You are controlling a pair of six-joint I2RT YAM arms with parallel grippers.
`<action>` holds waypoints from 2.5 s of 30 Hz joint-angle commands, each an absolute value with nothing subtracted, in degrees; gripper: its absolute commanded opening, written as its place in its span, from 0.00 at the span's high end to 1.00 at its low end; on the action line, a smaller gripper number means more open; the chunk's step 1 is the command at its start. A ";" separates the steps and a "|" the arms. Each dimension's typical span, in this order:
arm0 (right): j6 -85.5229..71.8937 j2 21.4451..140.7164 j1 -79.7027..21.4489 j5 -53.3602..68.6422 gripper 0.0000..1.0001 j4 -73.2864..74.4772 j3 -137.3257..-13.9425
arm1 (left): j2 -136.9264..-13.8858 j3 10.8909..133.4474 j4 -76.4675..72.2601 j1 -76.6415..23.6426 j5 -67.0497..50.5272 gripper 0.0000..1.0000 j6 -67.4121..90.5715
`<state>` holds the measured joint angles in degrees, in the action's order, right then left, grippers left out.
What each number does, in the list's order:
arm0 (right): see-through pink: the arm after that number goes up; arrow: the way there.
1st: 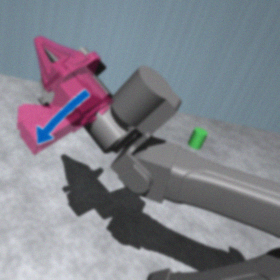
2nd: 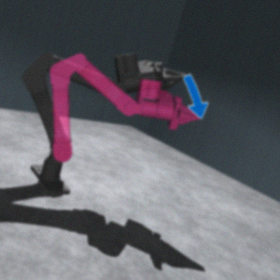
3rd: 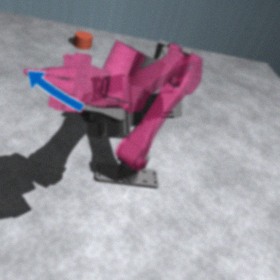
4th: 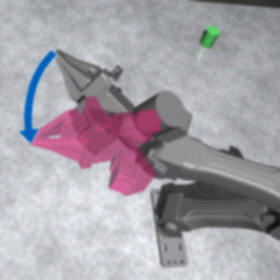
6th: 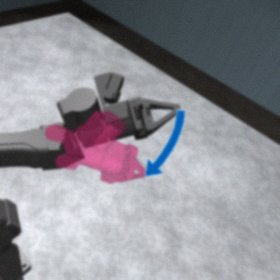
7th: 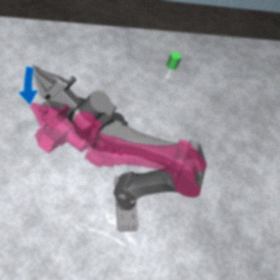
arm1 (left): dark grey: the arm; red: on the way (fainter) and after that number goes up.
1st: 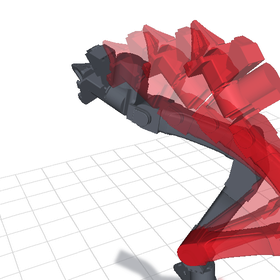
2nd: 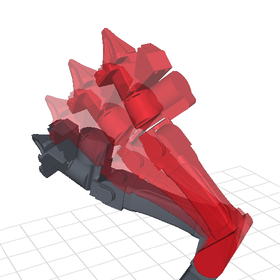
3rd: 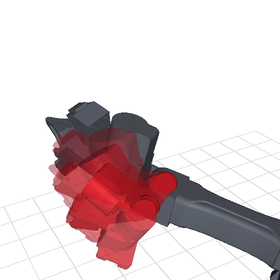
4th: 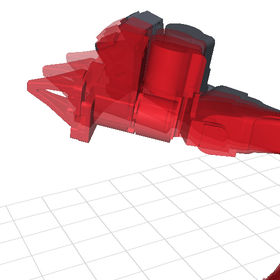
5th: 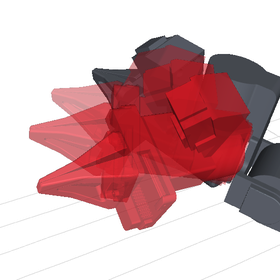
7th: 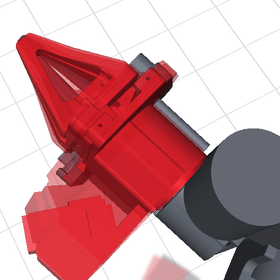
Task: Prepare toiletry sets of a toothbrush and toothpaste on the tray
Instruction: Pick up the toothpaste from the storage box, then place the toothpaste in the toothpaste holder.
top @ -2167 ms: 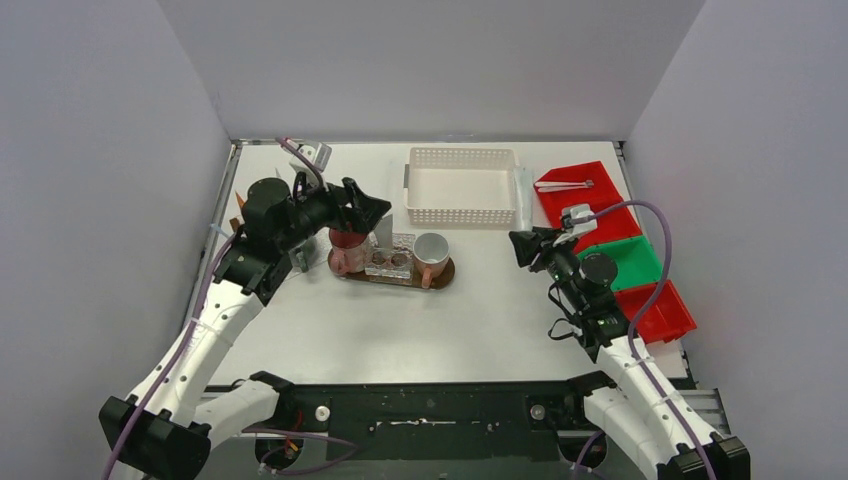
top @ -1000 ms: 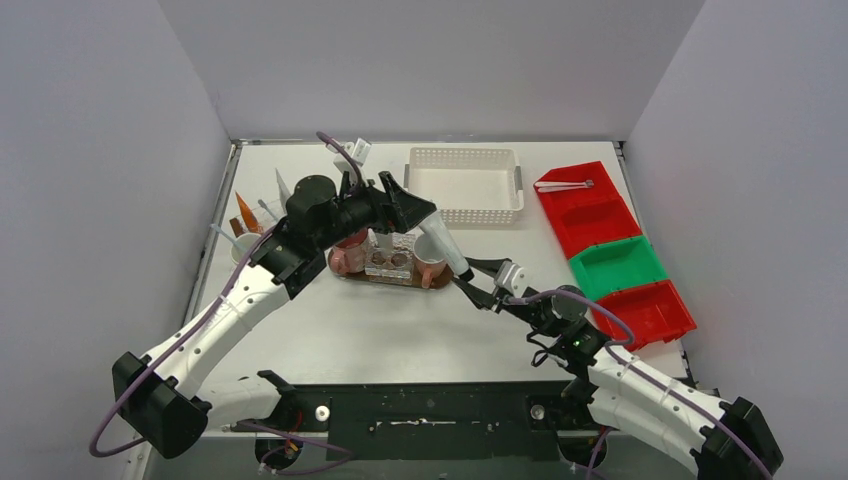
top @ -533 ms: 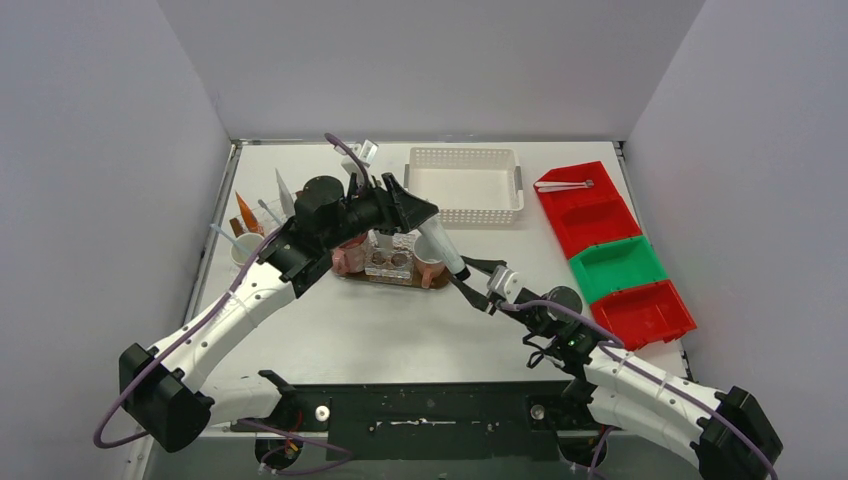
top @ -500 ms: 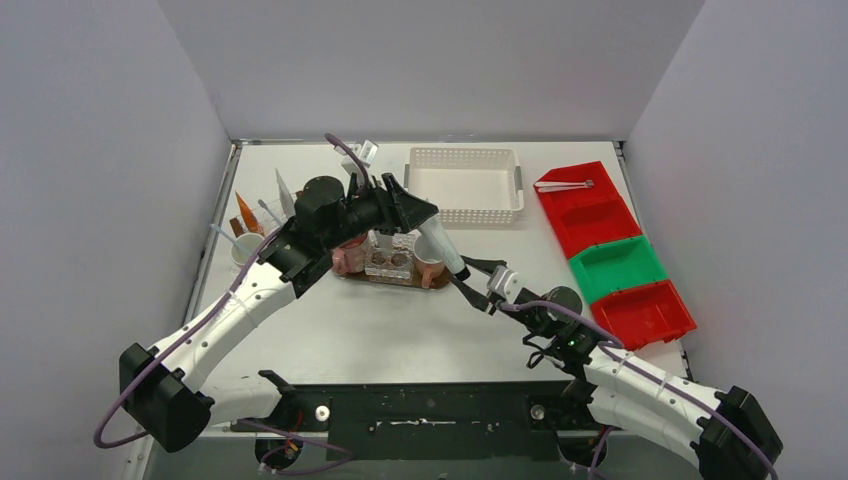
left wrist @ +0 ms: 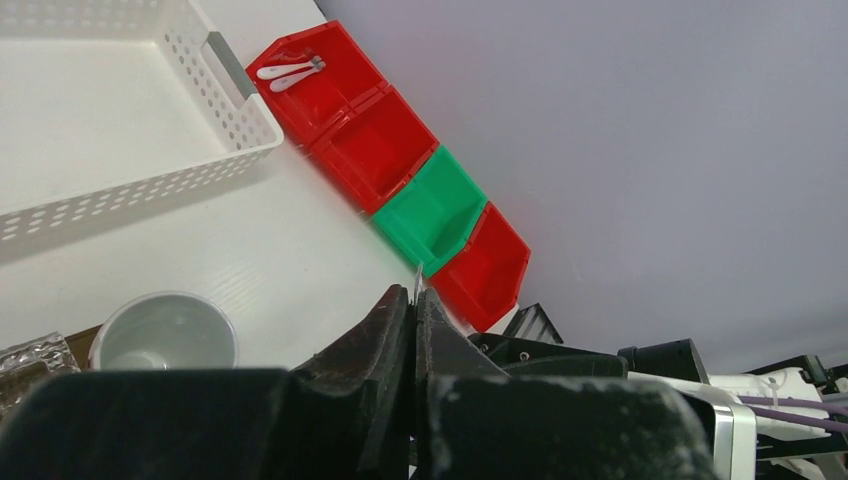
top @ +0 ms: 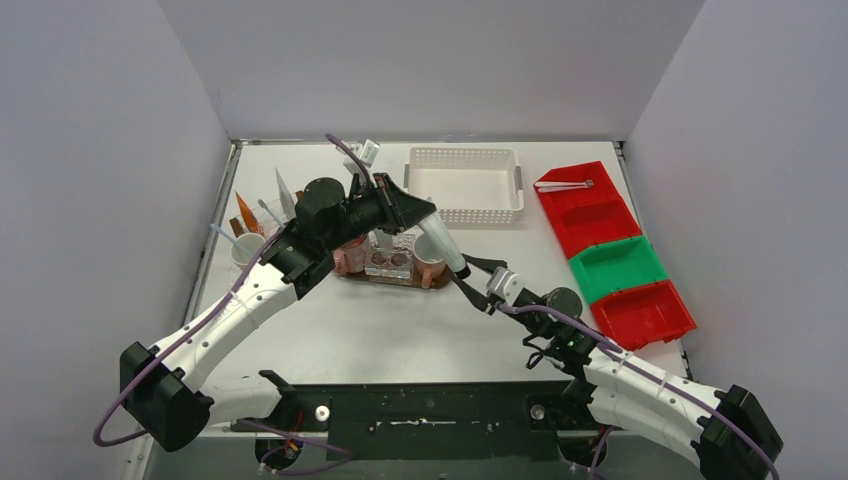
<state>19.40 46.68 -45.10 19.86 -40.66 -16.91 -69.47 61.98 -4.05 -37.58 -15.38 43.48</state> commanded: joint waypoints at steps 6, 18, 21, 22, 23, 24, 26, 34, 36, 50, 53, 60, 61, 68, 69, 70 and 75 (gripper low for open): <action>21.14 45.18 -45.78 16.90 0.72 -47.11 -17.57 | -66.76 61.57 -7.98 -38.01 -13.62 1.00 38.88; 21.44 38.04 -45.72 9.10 0.33 -42.95 -15.47 | -64.26 62.05 -6.87 -38.05 -11.10 1.00 27.69; 20.81 36.26 -45.75 6.56 0.28 -42.40 -14.66 | -64.16 62.76 -5.04 -37.99 -10.89 1.00 22.88; 20.61 35.61 -45.71 5.83 0.26 -41.93 -14.53 | -64.16 62.94 -4.39 -38.04 -10.90 1.00 21.39; 20.38 35.17 -45.71 4.93 0.24 -41.64 -14.38 | -64.16 63.19 -3.64 -38.02 -10.85 1.00 20.08; 20.27 34.71 -45.77 3.87 0.22 -41.39 -14.33 | -64.09 63.50 -2.98 -38.01 -10.78 1.00 18.51; 19.72 34.09 -45.79 1.74 0.19 -40.89 -14.32 | -63.92 63.90 -1.80 -38.06 -10.20 1.00 15.69; 18.72 32.72 -45.71 -7.09 0.06 -41.91 -13.50 | -63.72 64.77 2.24 -38.11 -6.75 1.00 4.80; 18.76 32.47 -45.76 -7.70 0.05 -42.24 -13.16 | -63.81 64.48 1.95 -38.11 -5.45 1.00 3.32; 19.69 31.56 -45.78 -10.63 0.02 -45.81 -10.70 | -67.30 58.56 -9.92 -38.03 -5.79 1.00 -3.52; 19.54 31.68 -45.73 -11.37 0.01 -46.51 -10.40 | -68.33 57.83 -11.68 -37.89 -5.80 1.00 -3.88; 19.42 32.17 -45.70 -12.25 0.00 -47.88 -9.70 | -70.31 56.41 -14.14 -36.90 -6.46 1.00 -4.57; 19.42 32.25 -45.74 -12.34 0.00 -48.19 -9.61 | -70.43 56.08 -14.75 -36.71 -6.58 1.00 -4.57; 19.42 32.05 -45.71 -12.13 0.00 -48.52 -9.33 | -71.90 54.92 -16.96 -35.02 -8.25 1.00 -3.81; 19.47 31.94 -45.75 -12.13 0.00 -48.56 -9.25 | -72.12 54.61 -17.41 -34.84 -8.54 1.00 -3.72; 19.51 31.83 -45.74 -12.13 0.00 -48.60 -9.16 | -72.34 54.44 -17.66 -34.70 -8.78 1.00 -3.61; 19.43 31.51 -45.77 -12.01 0.00 -49.00 -8.89 | -73.14 53.55 -19.02 -34.38 -9.56 1.00 -3.60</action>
<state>19.29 32.34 -45.47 -11.44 -44.25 -9.32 -72.90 53.43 -12.14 -34.76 -7.84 -3.62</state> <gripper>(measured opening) 0.999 0.010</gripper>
